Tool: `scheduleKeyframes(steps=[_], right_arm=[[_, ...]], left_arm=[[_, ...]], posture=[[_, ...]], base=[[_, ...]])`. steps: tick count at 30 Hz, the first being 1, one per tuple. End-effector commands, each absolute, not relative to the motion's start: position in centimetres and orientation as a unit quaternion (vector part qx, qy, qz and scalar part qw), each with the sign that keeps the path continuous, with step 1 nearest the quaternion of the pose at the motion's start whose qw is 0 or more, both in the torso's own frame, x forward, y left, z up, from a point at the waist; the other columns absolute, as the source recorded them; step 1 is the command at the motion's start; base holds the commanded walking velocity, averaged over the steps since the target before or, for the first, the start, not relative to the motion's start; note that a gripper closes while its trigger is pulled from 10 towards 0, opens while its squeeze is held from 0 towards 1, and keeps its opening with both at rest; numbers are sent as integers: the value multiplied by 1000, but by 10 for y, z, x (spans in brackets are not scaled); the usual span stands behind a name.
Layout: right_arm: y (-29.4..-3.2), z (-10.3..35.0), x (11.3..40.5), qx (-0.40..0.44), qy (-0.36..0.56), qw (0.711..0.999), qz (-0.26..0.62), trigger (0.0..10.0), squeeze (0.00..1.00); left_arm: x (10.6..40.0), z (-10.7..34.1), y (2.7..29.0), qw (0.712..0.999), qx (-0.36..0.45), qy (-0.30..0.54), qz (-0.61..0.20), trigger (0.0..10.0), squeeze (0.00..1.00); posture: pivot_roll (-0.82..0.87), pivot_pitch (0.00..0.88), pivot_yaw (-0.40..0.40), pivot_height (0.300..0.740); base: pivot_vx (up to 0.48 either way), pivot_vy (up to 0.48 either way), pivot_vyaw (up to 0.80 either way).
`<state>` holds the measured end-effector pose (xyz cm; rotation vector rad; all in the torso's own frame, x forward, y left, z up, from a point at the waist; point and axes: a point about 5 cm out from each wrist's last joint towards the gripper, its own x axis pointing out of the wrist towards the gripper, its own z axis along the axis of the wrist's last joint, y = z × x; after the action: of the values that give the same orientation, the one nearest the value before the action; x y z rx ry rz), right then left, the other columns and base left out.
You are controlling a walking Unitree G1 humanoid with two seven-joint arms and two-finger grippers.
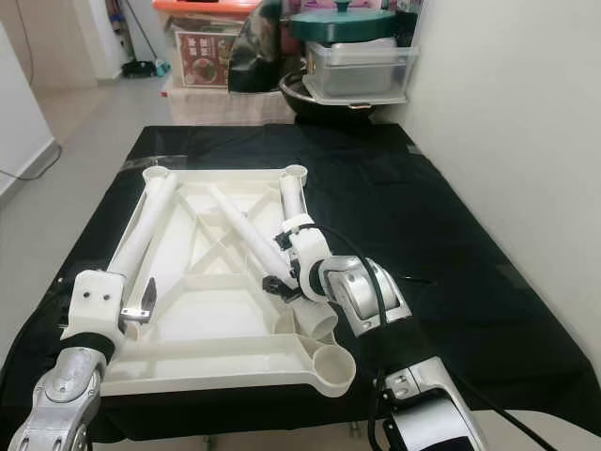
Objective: Building children table
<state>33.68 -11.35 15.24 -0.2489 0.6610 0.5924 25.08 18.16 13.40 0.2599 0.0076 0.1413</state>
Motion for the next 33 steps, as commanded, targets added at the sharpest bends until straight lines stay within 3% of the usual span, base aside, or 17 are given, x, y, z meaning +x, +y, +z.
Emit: scheduleKeyframes(steps=[1,2,3,13,19,25,29,33], right_arm=[[-114,132,328,-136,360,873,299,3804,0],[-113,131,328,-144,359,870,305,3804,0],[-111,130,327,-155,356,866,316,0,0],[-100,122,310,-229,351,821,387,0,0],[-100,123,310,-235,350,818,392,0,0],[-100,124,318,-236,334,834,371,0,0],[-113,140,343,-179,303,893,282,0,0],[-124,151,354,-138,283,921,230,0,0]], left_arm=[[250,131,184,987,143,16,75,10000,0],[250,131,184,987,143,16,74,10000,0],[250,130,184,987,145,18,74,10000,0],[251,127,184,985,151,31,74,10000,0],[251,127,183,985,151,32,72,10000,0],[251,126,184,985,152,35,75,10000,0],[251,127,184,985,152,32,77,10000,0],[251,128,185,985,151,29,77,10000,0]], posture=[[0,0,-54,740],[1,0,-54,740],[3,0,-56,740],[0,0,-58,740],[4,0,-60,740],[9,0,-61,740],[12,0,-62,740],[15,0,-59,740]], base=[[0,0,0],[0,0,0],[0,0,0],[0,0,0],[0,0,0],[0,0,0],[0,0,0],[0,0,0]])
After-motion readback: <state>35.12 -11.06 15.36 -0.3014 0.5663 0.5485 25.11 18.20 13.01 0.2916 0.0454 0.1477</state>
